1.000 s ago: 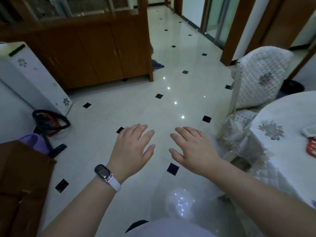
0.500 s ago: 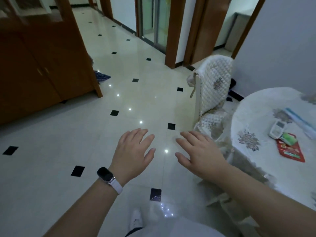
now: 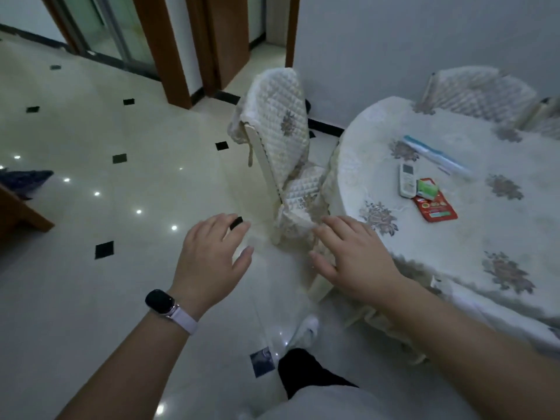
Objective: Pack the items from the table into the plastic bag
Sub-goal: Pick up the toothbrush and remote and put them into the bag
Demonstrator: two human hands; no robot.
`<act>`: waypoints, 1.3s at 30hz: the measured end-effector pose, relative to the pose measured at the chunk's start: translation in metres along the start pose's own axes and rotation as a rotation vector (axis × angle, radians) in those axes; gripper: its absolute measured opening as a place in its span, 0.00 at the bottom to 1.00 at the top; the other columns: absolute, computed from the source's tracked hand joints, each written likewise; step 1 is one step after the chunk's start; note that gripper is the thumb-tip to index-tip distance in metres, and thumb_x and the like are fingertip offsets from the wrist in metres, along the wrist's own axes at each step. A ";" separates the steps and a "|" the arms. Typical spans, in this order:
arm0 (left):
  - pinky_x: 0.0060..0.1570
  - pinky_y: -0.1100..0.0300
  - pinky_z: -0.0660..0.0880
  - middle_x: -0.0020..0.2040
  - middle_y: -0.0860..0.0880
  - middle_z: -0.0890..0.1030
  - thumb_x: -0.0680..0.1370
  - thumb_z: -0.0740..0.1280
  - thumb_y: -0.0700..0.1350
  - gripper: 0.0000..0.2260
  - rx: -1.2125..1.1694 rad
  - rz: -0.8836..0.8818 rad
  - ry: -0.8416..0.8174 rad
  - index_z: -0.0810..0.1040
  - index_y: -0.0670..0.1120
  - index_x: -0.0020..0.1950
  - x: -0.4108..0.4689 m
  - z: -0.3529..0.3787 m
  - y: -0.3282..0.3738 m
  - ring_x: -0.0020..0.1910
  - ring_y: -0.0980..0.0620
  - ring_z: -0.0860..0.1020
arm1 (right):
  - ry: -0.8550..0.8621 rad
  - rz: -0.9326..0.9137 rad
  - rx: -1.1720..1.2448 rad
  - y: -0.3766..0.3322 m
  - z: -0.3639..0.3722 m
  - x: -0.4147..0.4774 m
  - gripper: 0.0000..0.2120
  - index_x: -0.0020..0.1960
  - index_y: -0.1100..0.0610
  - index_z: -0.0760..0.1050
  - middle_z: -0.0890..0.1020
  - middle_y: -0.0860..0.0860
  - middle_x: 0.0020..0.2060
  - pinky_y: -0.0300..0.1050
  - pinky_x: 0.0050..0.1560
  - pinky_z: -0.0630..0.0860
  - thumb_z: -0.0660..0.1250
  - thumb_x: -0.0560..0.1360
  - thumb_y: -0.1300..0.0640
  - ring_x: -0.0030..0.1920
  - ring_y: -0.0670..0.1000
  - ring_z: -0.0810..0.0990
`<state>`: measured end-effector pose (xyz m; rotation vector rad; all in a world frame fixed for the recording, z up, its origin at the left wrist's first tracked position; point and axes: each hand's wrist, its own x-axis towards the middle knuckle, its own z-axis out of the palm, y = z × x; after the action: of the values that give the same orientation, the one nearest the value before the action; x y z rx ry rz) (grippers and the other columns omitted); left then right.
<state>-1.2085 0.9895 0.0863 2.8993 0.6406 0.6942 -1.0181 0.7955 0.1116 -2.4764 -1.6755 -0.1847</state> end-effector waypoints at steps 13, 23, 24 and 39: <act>0.56 0.48 0.72 0.60 0.45 0.79 0.76 0.64 0.54 0.17 -0.081 0.351 -0.151 0.79 0.47 0.60 0.240 0.110 0.072 0.57 0.43 0.76 | 0.010 0.374 0.009 0.178 0.012 0.078 0.22 0.63 0.52 0.77 0.78 0.52 0.64 0.52 0.60 0.73 0.58 0.76 0.41 0.62 0.56 0.76; 0.60 0.45 0.73 0.63 0.45 0.78 0.77 0.62 0.55 0.19 -0.188 0.627 -0.314 0.78 0.48 0.63 0.351 0.195 0.132 0.61 0.42 0.76 | -0.008 0.708 0.007 0.262 0.027 0.077 0.24 0.61 0.54 0.78 0.80 0.54 0.60 0.56 0.58 0.75 0.57 0.76 0.40 0.60 0.59 0.78; 0.60 0.44 0.73 0.62 0.45 0.79 0.77 0.62 0.55 0.19 -0.200 0.655 -0.323 0.78 0.48 0.63 0.362 0.204 0.135 0.61 0.42 0.76 | -0.014 0.743 0.013 0.268 0.030 0.080 0.24 0.61 0.54 0.78 0.80 0.54 0.60 0.56 0.57 0.75 0.57 0.75 0.40 0.59 0.59 0.78; 0.58 0.46 0.73 0.59 0.44 0.80 0.74 0.61 0.53 0.19 -0.452 0.938 -0.419 0.80 0.46 0.60 0.554 0.382 0.135 0.59 0.41 0.77 | -0.264 1.332 0.108 0.324 0.106 0.179 0.27 0.69 0.53 0.71 0.75 0.51 0.66 0.53 0.63 0.72 0.55 0.77 0.38 0.64 0.55 0.73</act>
<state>-0.5375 1.1025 -0.0016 2.6310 -0.8537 0.1956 -0.6484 0.8594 0.0238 -2.9770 0.1881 0.3783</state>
